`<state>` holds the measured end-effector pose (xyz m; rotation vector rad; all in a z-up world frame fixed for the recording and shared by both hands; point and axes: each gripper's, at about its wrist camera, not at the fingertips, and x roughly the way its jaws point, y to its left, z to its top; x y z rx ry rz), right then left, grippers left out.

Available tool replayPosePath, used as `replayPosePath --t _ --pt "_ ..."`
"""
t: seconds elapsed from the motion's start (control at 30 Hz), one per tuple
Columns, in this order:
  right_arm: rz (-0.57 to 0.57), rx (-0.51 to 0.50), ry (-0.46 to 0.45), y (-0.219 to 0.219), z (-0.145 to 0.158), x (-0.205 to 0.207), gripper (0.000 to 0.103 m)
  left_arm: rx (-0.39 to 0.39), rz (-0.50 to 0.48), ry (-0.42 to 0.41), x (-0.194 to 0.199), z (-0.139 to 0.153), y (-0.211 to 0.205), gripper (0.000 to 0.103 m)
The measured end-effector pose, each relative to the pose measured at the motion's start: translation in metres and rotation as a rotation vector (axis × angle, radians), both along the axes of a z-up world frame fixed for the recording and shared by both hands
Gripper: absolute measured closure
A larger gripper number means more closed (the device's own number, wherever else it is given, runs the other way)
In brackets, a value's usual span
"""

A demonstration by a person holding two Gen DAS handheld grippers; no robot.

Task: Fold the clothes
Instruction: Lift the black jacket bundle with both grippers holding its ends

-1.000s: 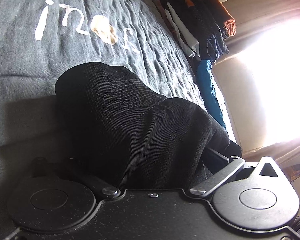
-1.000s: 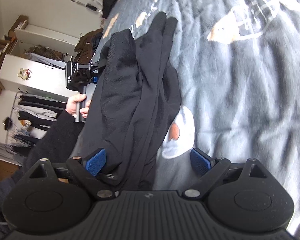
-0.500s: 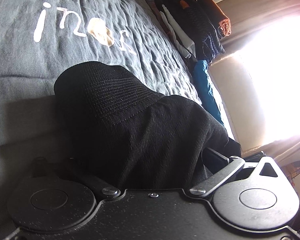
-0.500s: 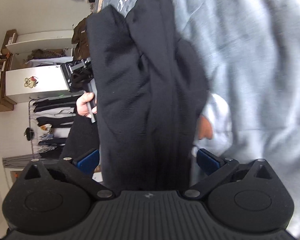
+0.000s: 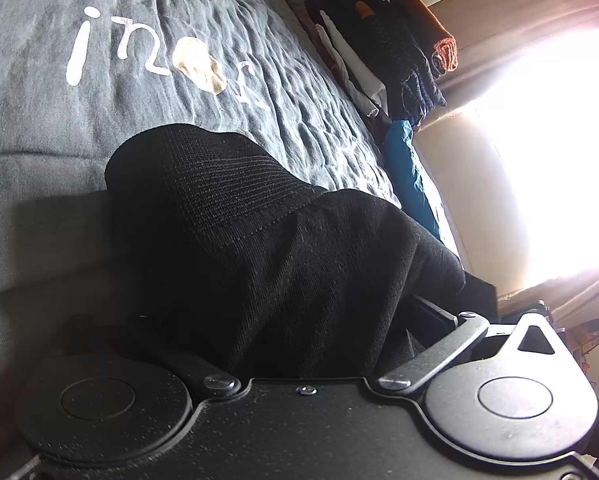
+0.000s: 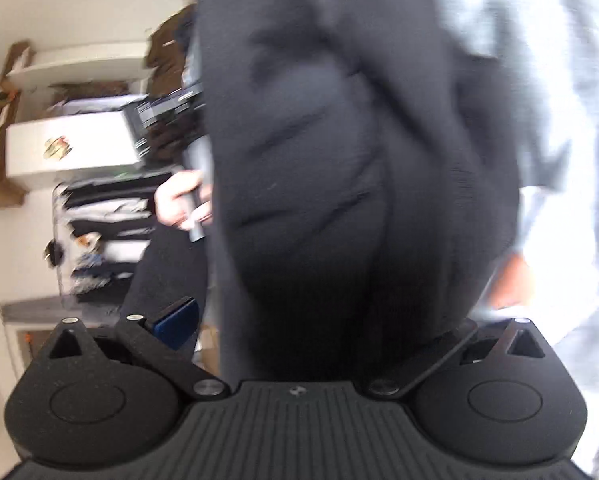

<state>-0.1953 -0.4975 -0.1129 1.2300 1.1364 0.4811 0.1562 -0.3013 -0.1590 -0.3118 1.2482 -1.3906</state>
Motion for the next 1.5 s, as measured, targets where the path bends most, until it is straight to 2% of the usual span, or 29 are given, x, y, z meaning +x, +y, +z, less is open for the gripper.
replayPosePath --t 0.03,0.13,0.2,0.27,0.33,0.37,0.4,0.43,0.47,0.5,0.57,0.73,0.87,1.03,1.17,1.37,1.5 --pt "0.01 0.017 -0.016 0.003 0.002 0.002 0.0 -0.001 -0.001 0.002 0.001 0.0 0.0 0.0" --pt "0.009 0.024 0.013 0.007 -0.017 0.01 0.0 0.004 0.0 0.0 0.0 0.0 0.0 0.0" --pt "-0.029 0.037 0.038 0.006 -0.03 0.011 0.0 0.007 0.004 -0.004 0.0 0.0 -0.001 0.0" --pt "-0.044 0.017 0.042 0.008 -0.024 0.011 0.0 0.005 0.015 -0.003 0.0 0.001 0.0 0.0" --pt "-0.076 -0.019 0.036 0.01 -0.018 0.007 0.009 0.007 0.03 -0.017 -0.003 0.003 -0.001 0.001" --pt "-0.089 -0.052 0.023 0.013 -0.014 0.004 0.014 0.011 0.038 -0.03 -0.004 0.006 -0.001 0.007" --pt "-0.097 -0.068 0.012 0.015 -0.01 0.001 0.028 0.018 0.044 -0.051 -0.007 0.009 0.0 0.013" --pt "-0.11 -0.057 0.006 0.014 -0.008 -0.001 0.042 0.025 0.049 -0.072 -0.009 0.012 0.0 0.03" --pt "-0.122 -0.046 -0.001 0.014 -0.006 -0.003 0.047 0.026 0.053 -0.089 -0.01 0.016 0.002 0.042" --pt "-0.129 -0.043 -0.014 0.015 -0.002 -0.005 0.054 0.016 0.055 -0.097 -0.011 0.02 0.005 0.046" --pt "-0.138 -0.043 -0.033 0.017 0.006 -0.008 0.058 -0.002 0.057 -0.112 -0.015 0.031 0.009 0.056" --pt "-0.137 -0.058 -0.079 0.021 0.024 -0.011 0.061 -0.035 0.056 -0.162 -0.032 0.062 0.01 0.061" --pt "-0.128 -0.083 -0.124 0.007 0.044 -0.012 0.061 -0.082 0.057 -0.186 -0.048 0.091 -0.003 0.061" --pt "-0.119 -0.125 -0.164 -0.016 0.074 -0.021 0.061 -0.134 0.043 -0.225 -0.075 0.127 -0.047 0.061" --pt "-0.13 -0.185 -0.187 -0.052 0.098 -0.044 0.061 -0.189 0.026 -0.238 -0.1 0.147 -0.094 0.061" --pt "-0.165 -0.266 -0.188 -0.13 0.131 -0.091 0.061 -0.247 -0.02 -0.233 -0.143 0.164 -0.197 0.061" --pt "-0.201 -0.315 -0.171 -0.194 0.147 -0.127 0.061 -0.278 -0.053 -0.223 -0.171 0.167 -0.272 0.061"
